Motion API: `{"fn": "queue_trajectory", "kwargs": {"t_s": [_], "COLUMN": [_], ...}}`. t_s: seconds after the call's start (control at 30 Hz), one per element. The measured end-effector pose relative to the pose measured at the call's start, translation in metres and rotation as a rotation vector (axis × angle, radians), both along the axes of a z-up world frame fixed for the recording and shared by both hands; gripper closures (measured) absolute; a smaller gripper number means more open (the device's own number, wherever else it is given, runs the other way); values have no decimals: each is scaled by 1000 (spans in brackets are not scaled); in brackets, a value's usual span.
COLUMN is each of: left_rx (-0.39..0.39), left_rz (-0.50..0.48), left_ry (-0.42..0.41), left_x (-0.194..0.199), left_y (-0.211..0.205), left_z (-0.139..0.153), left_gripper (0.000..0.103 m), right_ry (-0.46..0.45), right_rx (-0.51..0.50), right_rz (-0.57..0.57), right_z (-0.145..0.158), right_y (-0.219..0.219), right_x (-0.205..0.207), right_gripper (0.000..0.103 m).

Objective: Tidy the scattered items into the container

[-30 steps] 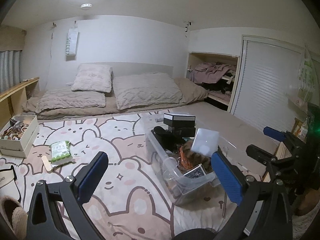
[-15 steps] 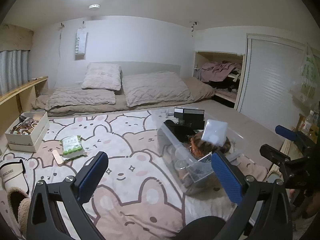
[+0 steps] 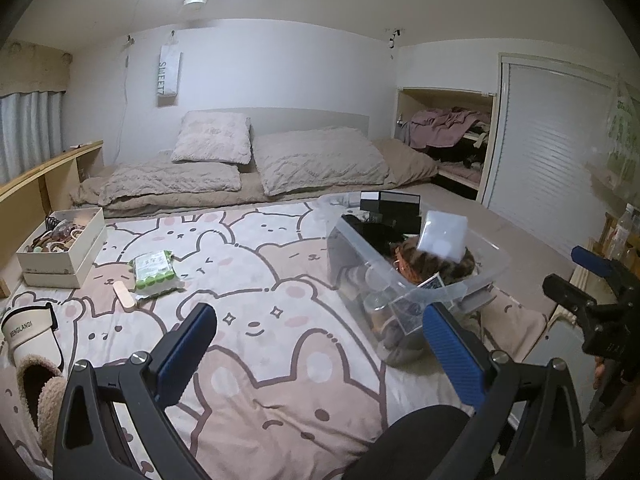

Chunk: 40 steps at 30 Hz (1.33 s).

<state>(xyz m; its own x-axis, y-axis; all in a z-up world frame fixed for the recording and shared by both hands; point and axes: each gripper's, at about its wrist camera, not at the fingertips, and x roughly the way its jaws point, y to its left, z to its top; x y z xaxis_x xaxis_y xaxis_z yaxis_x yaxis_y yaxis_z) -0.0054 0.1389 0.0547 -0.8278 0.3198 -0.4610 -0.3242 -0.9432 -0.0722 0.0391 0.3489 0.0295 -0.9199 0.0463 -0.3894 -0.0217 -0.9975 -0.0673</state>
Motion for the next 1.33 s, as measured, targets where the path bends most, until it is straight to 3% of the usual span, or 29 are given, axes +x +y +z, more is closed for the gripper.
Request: {"fn": "queue_trajectory", "kwargs": {"t_s": [0.53, 1.33], "left_rx": [-49, -41], "left_rz": [15, 15], "left_ry": [-24, -25], "left_x": [-2, -3], "left_y": [-5, -9], "left_z": [-17, -16], "left_gripper": [0, 0], "right_ry": [-36, -42], "right_rx": [-2, -10], "right_rz": [-22, -13], "right_z": [-15, -19], "right_y": [3, 4], "right_x": [1, -1], "right_gripper": [0, 0]}}
